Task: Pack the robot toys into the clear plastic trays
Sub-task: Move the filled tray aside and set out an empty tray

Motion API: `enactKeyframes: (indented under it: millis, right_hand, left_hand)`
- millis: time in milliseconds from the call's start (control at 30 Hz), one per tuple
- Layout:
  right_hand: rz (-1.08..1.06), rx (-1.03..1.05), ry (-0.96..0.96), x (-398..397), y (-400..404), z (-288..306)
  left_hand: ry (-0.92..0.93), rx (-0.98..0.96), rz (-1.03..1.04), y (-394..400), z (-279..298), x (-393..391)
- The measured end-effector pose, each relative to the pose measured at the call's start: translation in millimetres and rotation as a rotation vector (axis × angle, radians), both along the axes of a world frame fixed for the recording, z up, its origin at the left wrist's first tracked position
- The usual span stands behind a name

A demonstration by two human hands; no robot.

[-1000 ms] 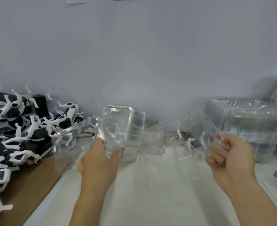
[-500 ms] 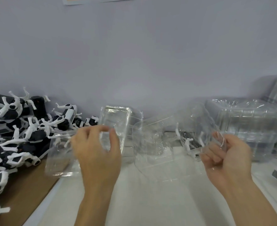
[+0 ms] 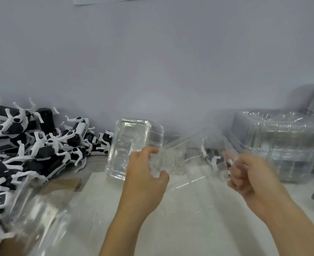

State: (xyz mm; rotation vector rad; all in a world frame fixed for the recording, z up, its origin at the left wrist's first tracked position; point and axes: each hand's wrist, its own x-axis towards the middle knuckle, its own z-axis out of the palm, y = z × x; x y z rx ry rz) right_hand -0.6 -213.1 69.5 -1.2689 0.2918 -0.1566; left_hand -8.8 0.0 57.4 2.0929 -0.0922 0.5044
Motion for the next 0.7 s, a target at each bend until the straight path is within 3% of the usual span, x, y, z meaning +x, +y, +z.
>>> enactKeyframes:
  millis: [133, 300, 433, 567, 700]
  right_hand:
    - [-0.024, -0.318, 0.070, -1, -5, 6]
    - [0.230, -0.597, 0.131, -4, 2, -2]
    - [0.374, -0.879, 0.177, -2, 7, -25]
    - [0.333, -0.803, 0.156, 3, 4, -37]
    - [0.229, -0.616, 0.051, 4, -7, -31]
  left_hand:
    - [0.064, 0.100, 0.041, 1, -2, 0]
    - [0.160, 0.234, -0.016, 4, -9, 0]
    - [0.257, 0.123, 0.049, 2, -17, 5]
    - [0.293, 0.000, 0.222, 0, -24, 10]
    - [0.458, -0.269, 0.221, -2, -22, 8]
